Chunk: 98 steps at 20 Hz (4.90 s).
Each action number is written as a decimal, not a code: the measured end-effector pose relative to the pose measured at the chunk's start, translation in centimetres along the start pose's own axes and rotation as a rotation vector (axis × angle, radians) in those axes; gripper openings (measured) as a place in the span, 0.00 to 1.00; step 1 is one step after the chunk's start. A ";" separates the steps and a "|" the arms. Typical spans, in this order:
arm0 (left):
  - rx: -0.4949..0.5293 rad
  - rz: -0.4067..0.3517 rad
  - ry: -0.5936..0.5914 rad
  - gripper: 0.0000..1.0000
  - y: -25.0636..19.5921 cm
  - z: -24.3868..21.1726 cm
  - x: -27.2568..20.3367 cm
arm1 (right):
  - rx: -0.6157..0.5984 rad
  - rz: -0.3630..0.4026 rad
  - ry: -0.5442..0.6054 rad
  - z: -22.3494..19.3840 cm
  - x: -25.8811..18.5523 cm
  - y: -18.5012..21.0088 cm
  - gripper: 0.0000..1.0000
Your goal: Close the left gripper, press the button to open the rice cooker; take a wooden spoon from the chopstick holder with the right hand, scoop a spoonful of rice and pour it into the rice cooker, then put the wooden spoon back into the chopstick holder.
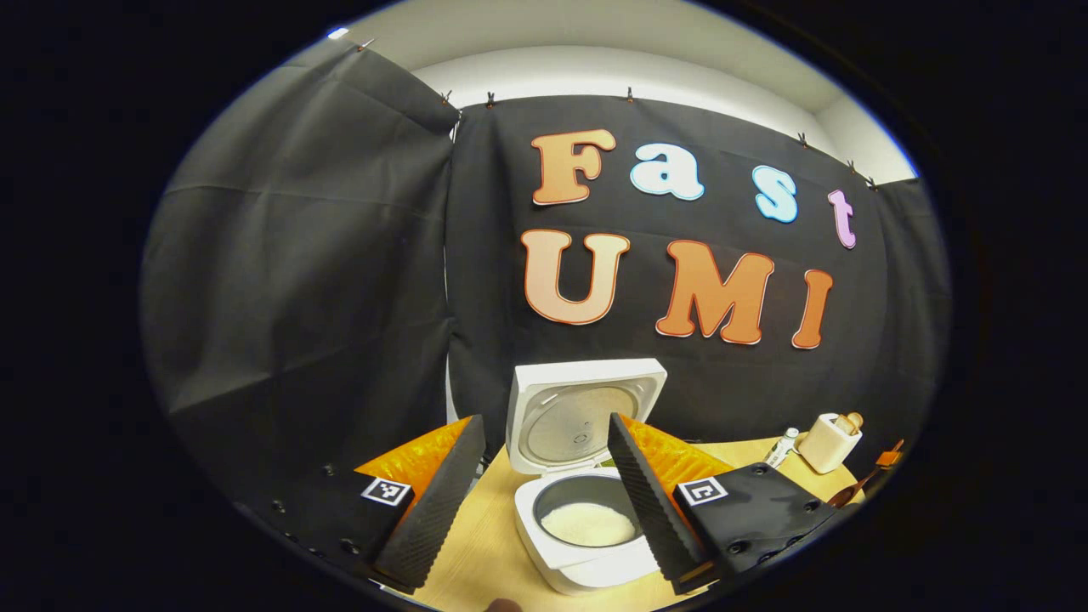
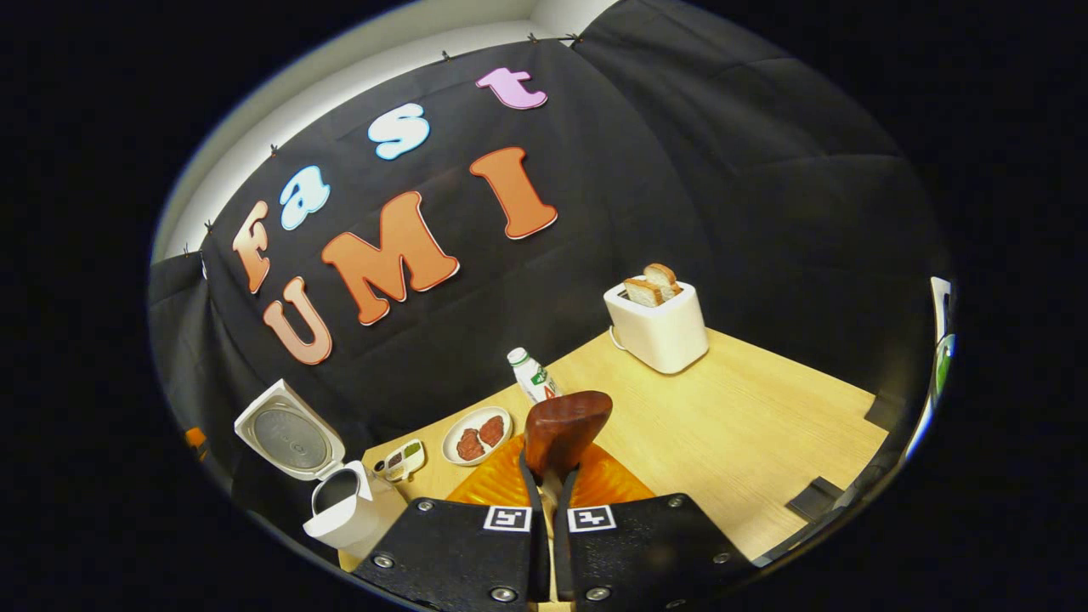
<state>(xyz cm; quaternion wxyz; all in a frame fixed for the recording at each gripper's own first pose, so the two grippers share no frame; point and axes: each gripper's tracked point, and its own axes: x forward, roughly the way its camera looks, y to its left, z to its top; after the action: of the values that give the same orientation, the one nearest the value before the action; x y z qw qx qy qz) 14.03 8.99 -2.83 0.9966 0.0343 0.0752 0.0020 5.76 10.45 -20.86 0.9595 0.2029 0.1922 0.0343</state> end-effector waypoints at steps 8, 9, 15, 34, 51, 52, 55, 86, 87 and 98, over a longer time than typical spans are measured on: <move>0.037 0.012 -0.017 0.99 -1.6 1.0 -0.6 | 0.022 0.008 0.072 -5.2 1.6 -2.5 0.01; 0.038 0.015 -0.012 0.99 -1.7 1.0 -0.7 | 0.020 0.012 0.081 -5.9 1.9 -2.5 0.01; 0.052 0.029 0.006 0.99 -2.2 0.7 -1.2 | -0.029 0.003 0.112 -8.8 2.7 -3.5 0.02; 0.020 0.003 0.017 0.98 -3.9 4.2 3.1 | -0.187 -0.269 0.061 -3.7 0.2 -9.1 0.95; 0.054 -0.035 0.302 0.98 -4.0 7.6 22.7 | -0.223 -0.248 -0.043 2.1 -2.9 -6.3 0.95; 0.068 -0.029 0.324 0.98 -3.7 7.0 23.7 | -0.217 -0.252 -0.047 2.2 -3.0 -6.5 0.95; 0.077 -0.021 0.390 0.98 -3.3 4.6 26.1 | -0.215 -0.277 -0.051 2.3 -3.4 -7.1 0.95; -0.077 -0.101 0.648 1.00 -8.3 -15.9 14.4 | -0.281 -0.018 -0.066 4.0 -5.4 1.9 0.95; -0.068 -0.100 0.650 1.00 -8.5 -16.5 14.2 | -0.284 -0.015 -0.064 4.1 -5.4 1.9 0.95; -0.053 -0.078 0.696 1.00 -8.7 -23.2 12.7 | -0.288 0.008 -0.028 2.8 -6.0 2.1 0.95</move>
<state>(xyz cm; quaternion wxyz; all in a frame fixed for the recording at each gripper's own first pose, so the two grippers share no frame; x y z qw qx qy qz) 23.11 2.03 -28.18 0.9112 0.0026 0.4114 -0.0223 1.37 10.44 -15.51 0.9812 0.0642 0.1711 0.0625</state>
